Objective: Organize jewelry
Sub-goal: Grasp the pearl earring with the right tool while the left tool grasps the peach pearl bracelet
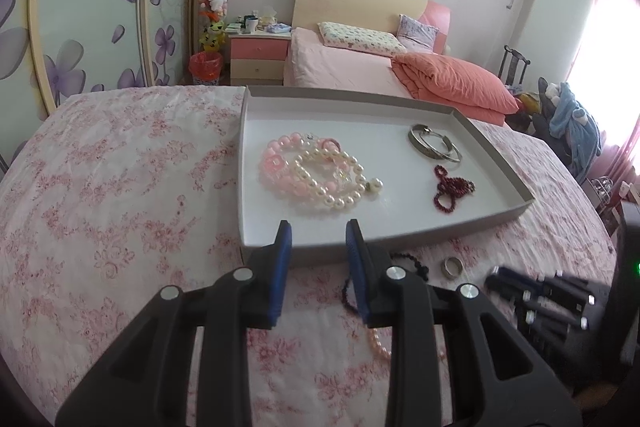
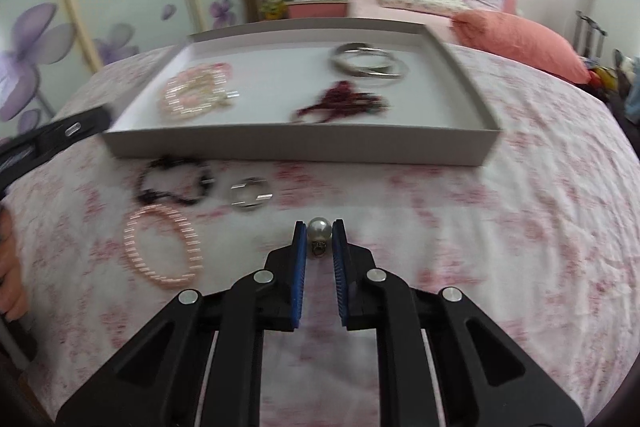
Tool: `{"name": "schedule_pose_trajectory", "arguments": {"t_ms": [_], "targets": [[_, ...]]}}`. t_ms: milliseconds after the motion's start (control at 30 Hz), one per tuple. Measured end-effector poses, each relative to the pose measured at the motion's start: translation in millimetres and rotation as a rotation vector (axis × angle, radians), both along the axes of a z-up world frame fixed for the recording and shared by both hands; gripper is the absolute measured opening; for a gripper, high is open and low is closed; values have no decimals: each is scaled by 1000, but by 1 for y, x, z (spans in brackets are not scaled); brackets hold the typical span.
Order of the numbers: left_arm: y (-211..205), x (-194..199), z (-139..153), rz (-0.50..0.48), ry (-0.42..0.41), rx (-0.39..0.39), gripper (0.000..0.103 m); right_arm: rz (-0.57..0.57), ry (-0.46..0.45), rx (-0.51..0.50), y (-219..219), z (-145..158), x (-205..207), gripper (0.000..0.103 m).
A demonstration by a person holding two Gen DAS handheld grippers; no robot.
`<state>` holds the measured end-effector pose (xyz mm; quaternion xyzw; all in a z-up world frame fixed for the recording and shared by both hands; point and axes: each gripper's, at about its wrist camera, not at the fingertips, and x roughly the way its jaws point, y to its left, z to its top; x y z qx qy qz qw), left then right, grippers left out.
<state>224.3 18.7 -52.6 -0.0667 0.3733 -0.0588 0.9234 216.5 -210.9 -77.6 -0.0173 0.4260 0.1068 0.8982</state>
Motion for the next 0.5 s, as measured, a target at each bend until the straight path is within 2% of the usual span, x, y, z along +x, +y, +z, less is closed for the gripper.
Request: {"name": "schedule_pose_trajectory", "arguments": {"t_ms": [200,500], "targets": [[-8,-14,-9,-54,49,-9,30,-123,5,-3,-34,-1,12,14],[-34,-32,-29,-143,149,-14,30,-121,4,-7,-34,-2,11,14]]}}
